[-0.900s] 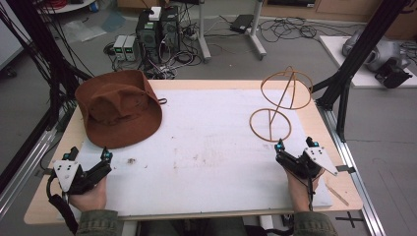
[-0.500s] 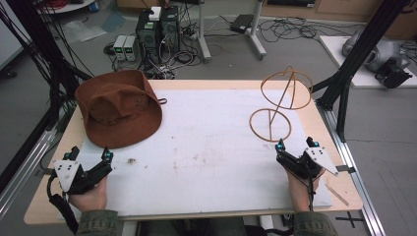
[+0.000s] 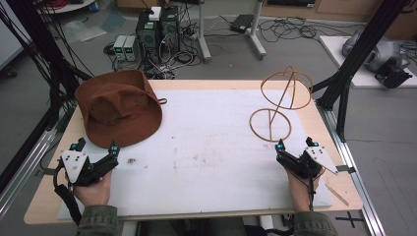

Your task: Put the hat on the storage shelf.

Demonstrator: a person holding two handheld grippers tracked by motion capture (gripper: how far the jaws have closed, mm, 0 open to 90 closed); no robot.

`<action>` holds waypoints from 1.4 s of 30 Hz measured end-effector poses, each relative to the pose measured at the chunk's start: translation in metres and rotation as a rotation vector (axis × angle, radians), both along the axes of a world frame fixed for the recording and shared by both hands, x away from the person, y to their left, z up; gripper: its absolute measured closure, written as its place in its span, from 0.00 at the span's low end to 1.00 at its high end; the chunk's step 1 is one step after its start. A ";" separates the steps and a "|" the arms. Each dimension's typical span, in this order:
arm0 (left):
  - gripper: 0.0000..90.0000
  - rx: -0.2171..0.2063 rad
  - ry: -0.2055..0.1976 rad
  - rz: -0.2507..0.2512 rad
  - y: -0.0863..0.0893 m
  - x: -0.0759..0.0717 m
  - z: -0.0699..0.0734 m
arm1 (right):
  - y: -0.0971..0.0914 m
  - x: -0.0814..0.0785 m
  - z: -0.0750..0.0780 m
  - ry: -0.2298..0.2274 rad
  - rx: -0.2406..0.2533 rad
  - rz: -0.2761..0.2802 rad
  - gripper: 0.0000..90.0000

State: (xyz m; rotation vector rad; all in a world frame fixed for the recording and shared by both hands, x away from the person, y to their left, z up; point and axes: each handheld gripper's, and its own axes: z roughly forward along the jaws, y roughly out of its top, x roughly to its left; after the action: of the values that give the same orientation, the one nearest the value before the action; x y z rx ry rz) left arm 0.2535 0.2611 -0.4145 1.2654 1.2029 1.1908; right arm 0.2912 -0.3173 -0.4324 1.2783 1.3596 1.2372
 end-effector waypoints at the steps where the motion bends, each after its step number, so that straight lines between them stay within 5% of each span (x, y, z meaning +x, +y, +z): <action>1: 0.11 0.000 0.000 0.000 0.000 0.000 0.000 | 0.000 0.000 0.000 0.000 0.000 0.000 0.03; 5: 0.11 -0.006 0.014 -0.004 0.000 0.007 0.008 | -0.001 0.000 0.000 0.006 0.008 -0.001 0.03; 11: 0.11 0.075 0.049 -0.007 -0.003 0.024 0.034 | -0.002 0.000 -0.001 0.010 0.019 -0.009 0.03; 22: 0.11 0.062 0.039 -0.018 -0.012 0.061 0.070 | -0.003 0.002 -0.002 0.018 0.016 -0.005 0.03; 25: 0.11 0.037 0.024 -0.001 -0.016 0.069 0.073 | -0.003 0.002 -0.002 0.021 0.023 -0.011 0.03; 34: 0.11 0.034 0.063 0.032 -0.021 0.105 0.077 | -0.002 0.005 -0.002 0.024 0.018 -0.005 0.03; 42: 0.11 0.040 0.105 0.052 -0.027 0.139 0.065 | -0.001 0.009 -0.003 0.023 0.006 0.001 0.03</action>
State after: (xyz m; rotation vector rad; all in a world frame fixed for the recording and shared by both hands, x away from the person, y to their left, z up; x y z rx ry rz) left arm 0.3923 0.2338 -0.3499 1.3479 1.3013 1.2034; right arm 0.3005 -0.3185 -0.4356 1.2997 1.3736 1.2318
